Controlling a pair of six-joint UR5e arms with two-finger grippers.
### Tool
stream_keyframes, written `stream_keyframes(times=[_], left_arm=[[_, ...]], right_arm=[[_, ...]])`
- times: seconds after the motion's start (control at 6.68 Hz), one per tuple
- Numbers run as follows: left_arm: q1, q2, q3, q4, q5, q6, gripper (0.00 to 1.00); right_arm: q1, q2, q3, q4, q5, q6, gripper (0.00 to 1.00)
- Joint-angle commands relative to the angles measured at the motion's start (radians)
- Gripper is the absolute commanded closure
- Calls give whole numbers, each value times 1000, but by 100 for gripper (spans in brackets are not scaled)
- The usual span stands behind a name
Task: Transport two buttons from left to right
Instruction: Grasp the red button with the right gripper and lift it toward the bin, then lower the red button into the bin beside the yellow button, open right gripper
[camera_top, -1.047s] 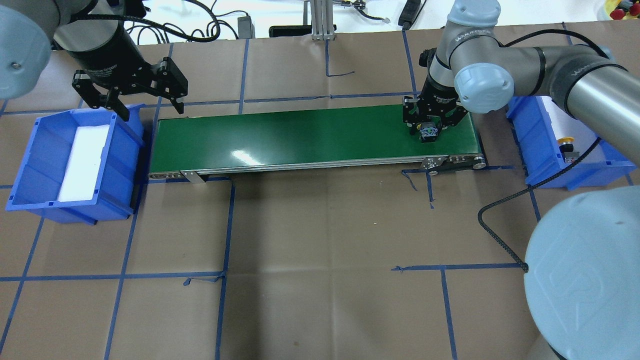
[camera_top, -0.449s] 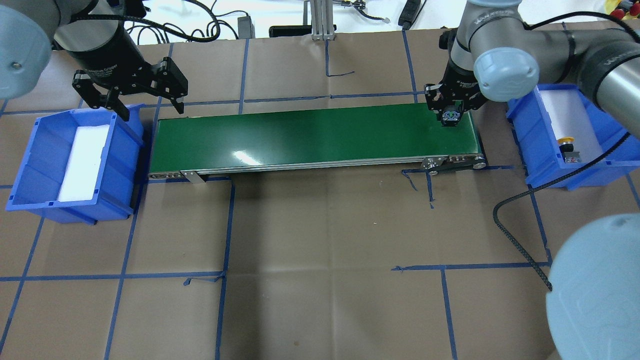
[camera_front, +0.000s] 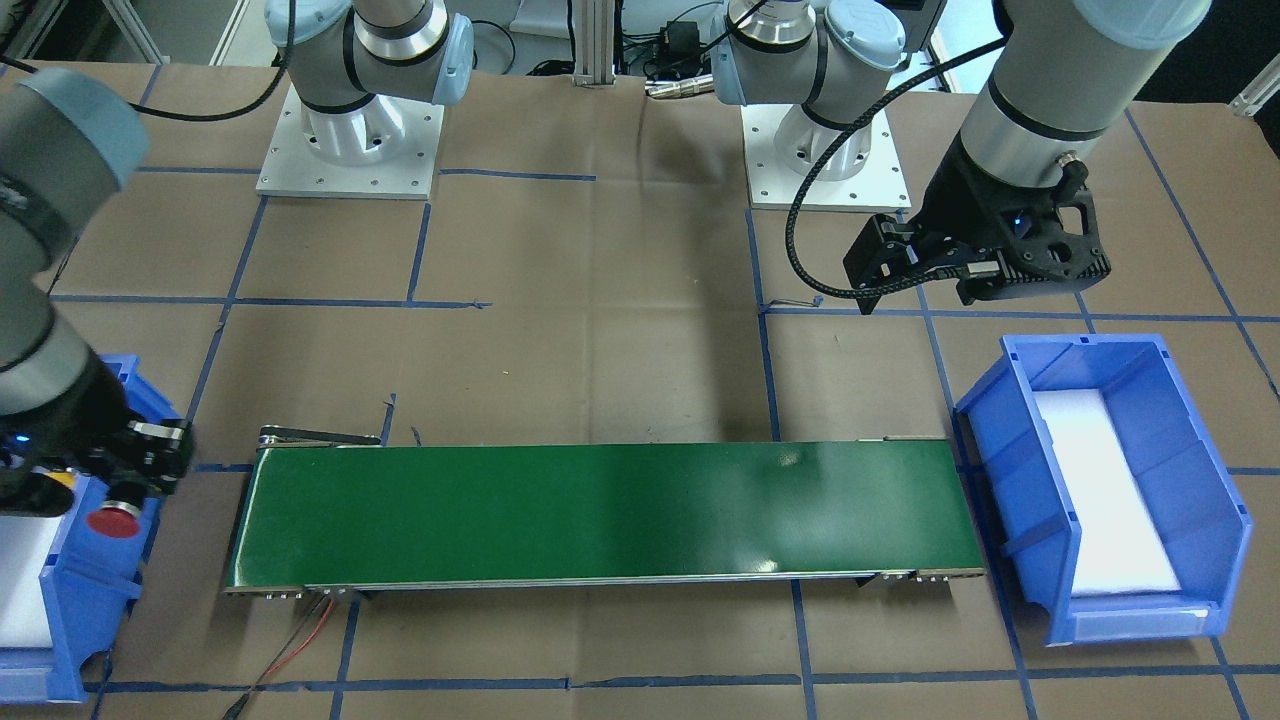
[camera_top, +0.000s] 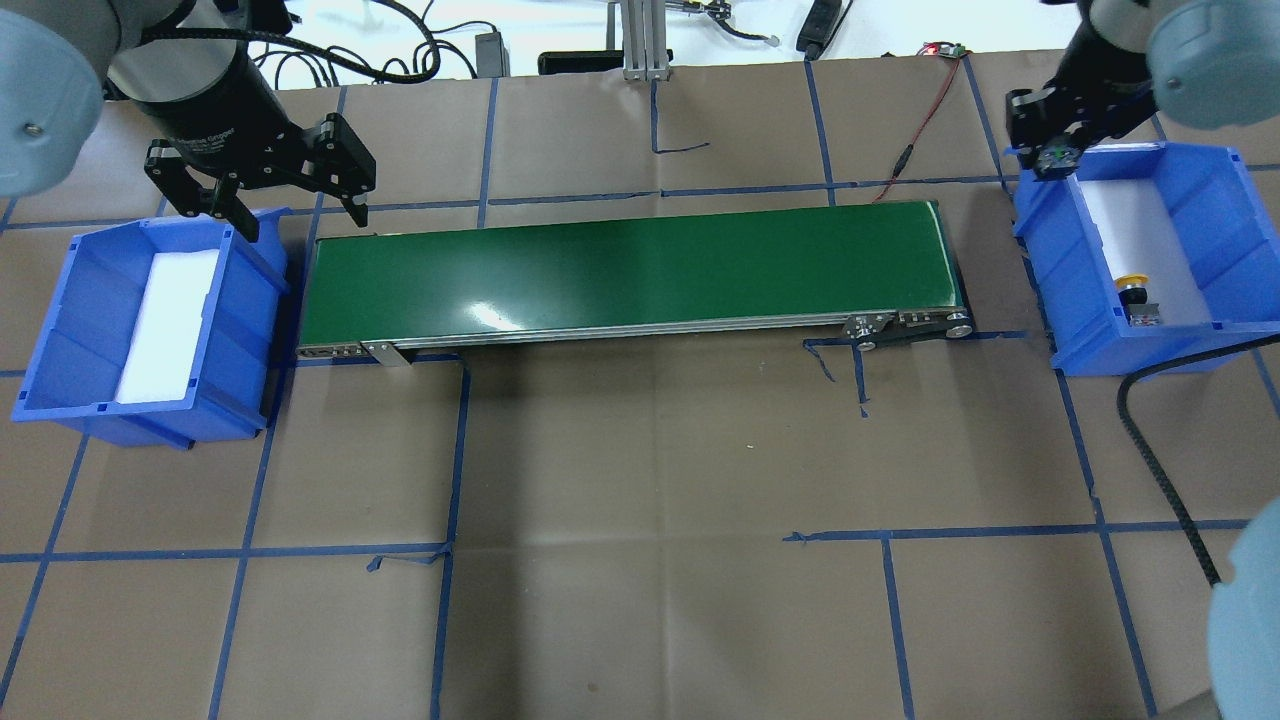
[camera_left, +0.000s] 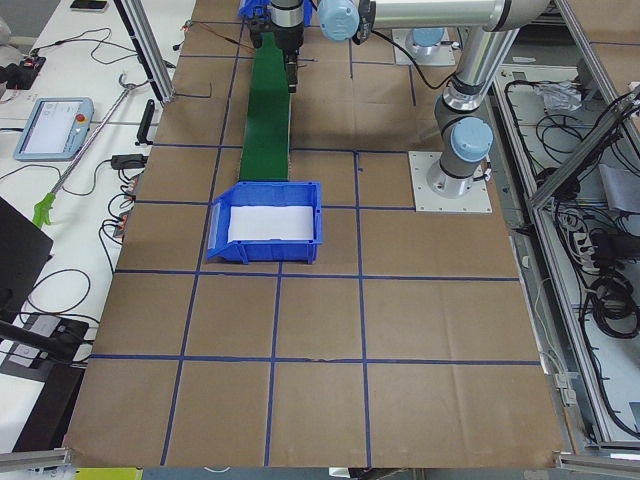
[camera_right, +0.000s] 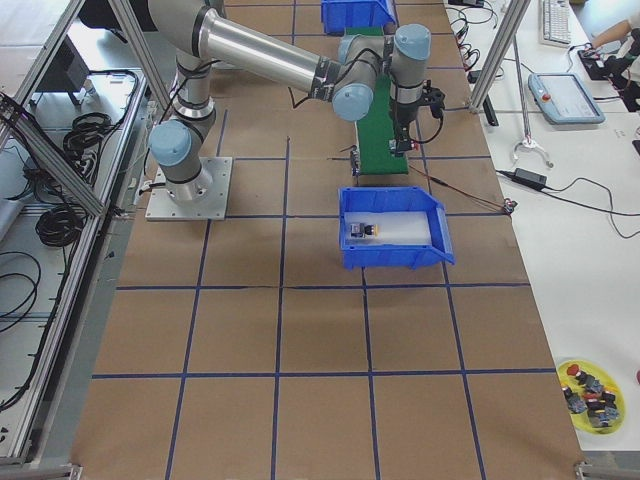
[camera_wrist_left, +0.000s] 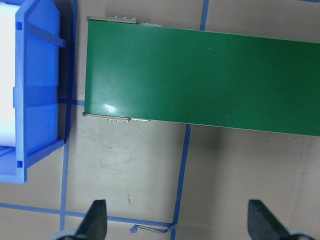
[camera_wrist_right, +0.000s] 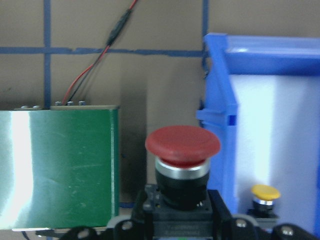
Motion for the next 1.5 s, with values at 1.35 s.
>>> stream_keyframes(times=[1.35], left_arm=[[0, -2, 0, 0, 0, -1, 0]], right_arm=[[-161, 320, -91, -76, 3, -263, 94]])
